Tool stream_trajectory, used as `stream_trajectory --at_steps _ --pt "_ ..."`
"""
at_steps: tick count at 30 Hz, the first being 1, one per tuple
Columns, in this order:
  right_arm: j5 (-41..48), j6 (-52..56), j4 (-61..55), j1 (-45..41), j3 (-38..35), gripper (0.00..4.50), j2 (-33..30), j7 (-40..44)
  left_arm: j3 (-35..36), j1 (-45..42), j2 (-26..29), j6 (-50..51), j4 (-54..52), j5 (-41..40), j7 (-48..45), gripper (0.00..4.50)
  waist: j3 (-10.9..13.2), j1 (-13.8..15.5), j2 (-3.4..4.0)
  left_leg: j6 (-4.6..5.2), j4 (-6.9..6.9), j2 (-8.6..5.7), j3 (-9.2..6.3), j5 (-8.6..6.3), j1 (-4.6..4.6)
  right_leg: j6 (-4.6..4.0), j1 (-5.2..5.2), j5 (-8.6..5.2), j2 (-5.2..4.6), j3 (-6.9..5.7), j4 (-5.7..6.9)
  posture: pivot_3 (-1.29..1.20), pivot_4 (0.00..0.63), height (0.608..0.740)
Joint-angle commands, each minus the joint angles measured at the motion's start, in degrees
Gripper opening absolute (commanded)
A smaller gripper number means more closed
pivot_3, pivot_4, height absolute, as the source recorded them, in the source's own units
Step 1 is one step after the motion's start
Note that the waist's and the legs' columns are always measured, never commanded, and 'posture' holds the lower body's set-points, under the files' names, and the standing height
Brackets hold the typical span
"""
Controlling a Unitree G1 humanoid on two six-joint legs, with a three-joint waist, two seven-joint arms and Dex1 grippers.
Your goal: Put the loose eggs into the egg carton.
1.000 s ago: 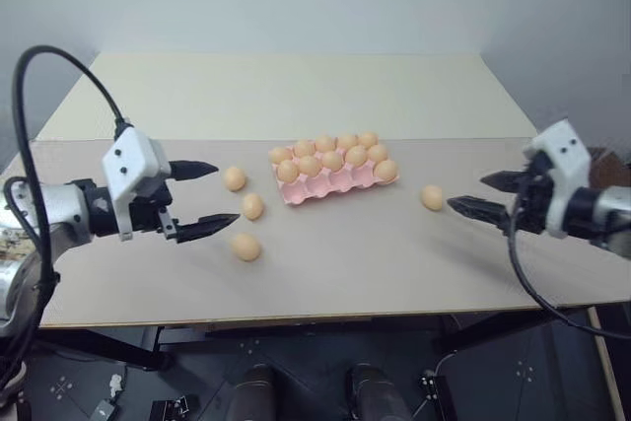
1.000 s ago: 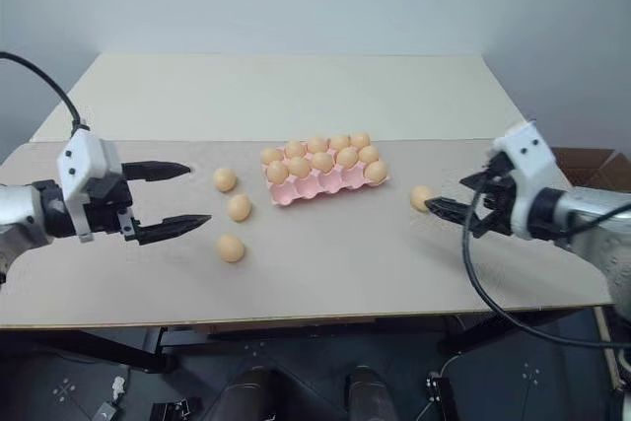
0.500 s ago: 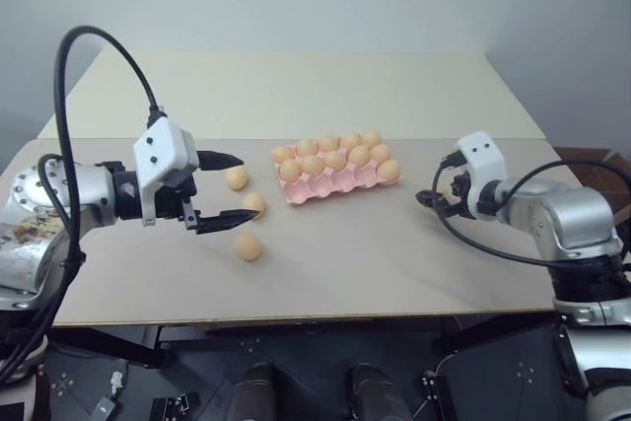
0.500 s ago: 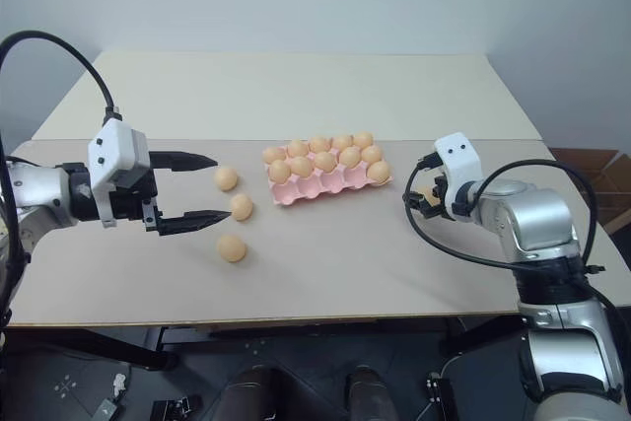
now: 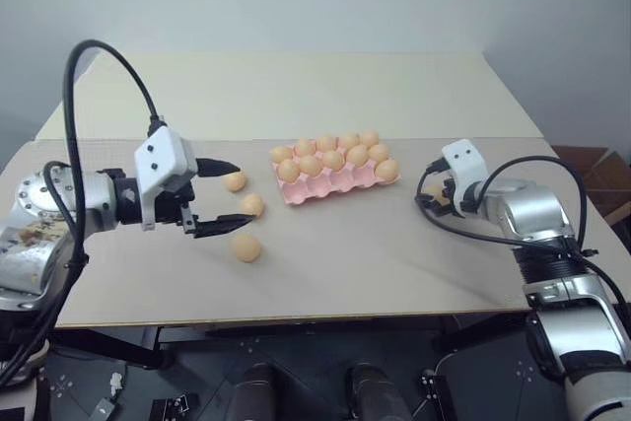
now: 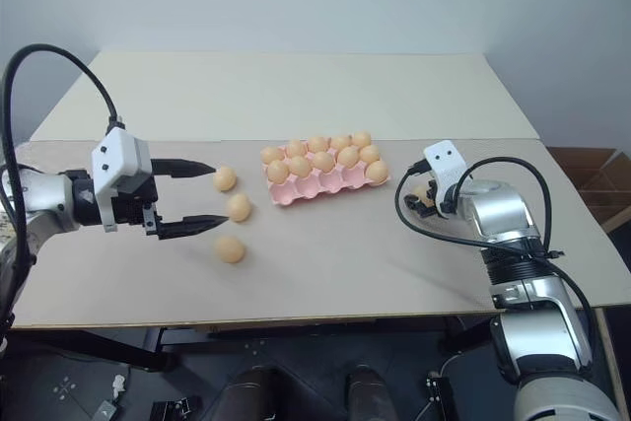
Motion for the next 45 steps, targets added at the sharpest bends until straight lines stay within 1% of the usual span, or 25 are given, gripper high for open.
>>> stream_trajectory --at_steps 1,2,4,5,6,8,9,11,13,18,21,23,31,43,45 --pt "-1.15 -0.36 -0.69 -1.71 -1.39 3.27 -0.44 1.12 2.11 0.27 0.41 -1.15 -0.31 0.03 -0.02 4.50 0.00 0.00 0.00 0.00 0.00 0.00 0.00 0.00 0.00 0.00 0.00 0.00 0.00 0.00 0.00 0.00 0.150 0.740" --pt "-0.95 0.25 -1.22 -1.70 -1.65 2.82 -0.41 1.46 2.37 0.70 0.52 -1.24 -0.16 0.25 0.02 4.50 0.00 0.00 0.00 0.00 0.00 0.00 0.00 0.00 0.00 0.00 0.00 0.00 -0.01 0.00 0.00 0.00 0.150 0.740" --pt "-0.76 1.01 -2.32 -1.59 -1.95 2.14 -0.36 1.98 2.78 1.41 0.70 -1.40 0.11 0.65 0.11 4.50 0.00 0.00 0.01 0.00 0.00 0.00 0.00 0.00 0.00 0.00 0.00 0.00 -0.01 0.00 0.00 0.00 0.150 0.740" --pt "-0.51 1.45 -3.23 -1.52 -2.17 1.91 -0.31 2.22 3.09 1.88 0.84 -1.45 0.24 0.89 0.20 4.50 0.00 0.00 0.01 0.00 0.00 0.00 0.00 0.00 0.00 0.00 0.00 0.00 -0.01 0.00 0.00 0.00 0.150 0.740" --pt "-0.18 2.02 -4.31 -1.45 -2.46 1.78 -0.30 2.46 3.53 2.41 0.98 -1.44 0.30 1.07 0.34 4.50 0.01 -0.04 0.01 0.00 0.00 0.00 0.00 0.00 0.00 0.00 0.00 0.00 0.00 0.00 0.00 0.00 0.150 0.740" --pt "0.34 3.11 -6.54 -1.21 -3.07 1.67 -0.33 2.81 4.51 3.36 1.18 -1.23 0.23 1.05 0.70 4.50 0.01 -0.10 0.02 0.00 0.00 0.01 0.00 0.00 0.00 0.00 -0.02 0.00 0.00 0.01 0.02 0.00 0.150 0.740" --pt "0.55 3.46 -8.28 -1.00 -3.32 1.66 -0.46 3.03 5.26 3.95 1.31 -0.99 0.16 0.91 0.95 4.50 0.01 -0.13 0.02 0.00 0.00 0.01 0.00 0.00 0.00 0.00 -0.02 0.00 0.00 0.00 0.02 0.00 0.150 0.740" --pt "1.97 4.16 -16.60 -1.03 -4.51 1.66 -0.23 3.36 9.23 7.64 2.57 -0.08 -0.14 0.99 1.29 4.50 0.04 -0.34 0.06 0.00 -0.01 0.02 0.01 0.00 -0.01 0.00 -0.05 0.00 0.00 0.01 0.03 0.00 0.150 0.740" --pt "3.00 5.05 -22.20 -1.32 -5.39 1.66 0.95 3.00 11.96 10.77 3.56 0.34 -0.49 1.28 1.59 4.50 0.07 -0.63 0.09 0.00 -0.03 0.05 0.01 0.00 -0.02 0.00 -0.11 0.00 0.01 0.02 0.06 0.00 0.150 0.740" --pt "4.00 7.10 -25.95 -2.95 -6.06 1.66 6.24 0.98 14.79 15.38 4.54 0.69 -2.16 1.32 2.01 4.50 0.07 -0.48 0.10 0.00 -0.04 0.06 -0.01 0.00 0.05 -0.02 -0.03 0.01 -0.01 -0.06 0.09 0.00 0.150 0.740" --pt "2.59 3.80 -22.31 -4.37 -3.93 1.66 10.55 -0.26 15.23 16.11 4.33 1.00 -3.13 0.99 2.62 4.50 0.07 0.00 0.10 0.00 -0.01 0.06 -0.01 0.00 0.05 -0.03 -0.01 0.02 -0.02 -0.08 0.08 0.00 0.150 0.740" --pt "1.32 1.54 -19.20 -5.13 -2.91 1.66 12.20 -0.61 15.36 16.31 4.25 1.32 -3.75 0.78 2.97 4.50 0.08 0.01 0.12 -0.01 -0.01 0.06 -0.01 0.00 0.04 -0.04 -0.03 0.02 -0.02 -0.08 0.08 0.00 0.150 0.740" --pt "-1.69 -5.19 -8.86 -7.27 -0.08 1.66 14.07 0.56 16.68 17.71 4.07 2.37 -5.60 0.31 3.74 4.50 0.09 -0.20 0.13 -0.01 -0.04 0.05 0.01 -0.01 0.00 -0.04 -0.09 0.02 -0.02 -0.08 0.07 0.00 0.150 0.740" --pt "-4.14 -8.90 -2.58 -8.06 0.52 1.66 16.67 1.46 16.75 17.48 3.17 3.39 -6.55 -0.91 5.25 4.50 0.09 -0.48 0.14 -0.01 -0.04 0.06 0.00 -0.01 0.01 -0.04 -0.08 0.02 -0.01 -0.08 0.08 0.00 0.150 0.740" --pt "-4.35 -8.97 -1.82 -7.99 0.36 2.39 16.63 1.93 16.71 17.24 2.79 3.85 -6.92 -1.44 5.72 4.50 0.09 -0.47 0.14 -0.01 -0.04 0.06 0.00 -0.01 0.02 -0.04 -0.07 0.02 -0.01 -0.08 0.08 0.00 0.150 0.740"
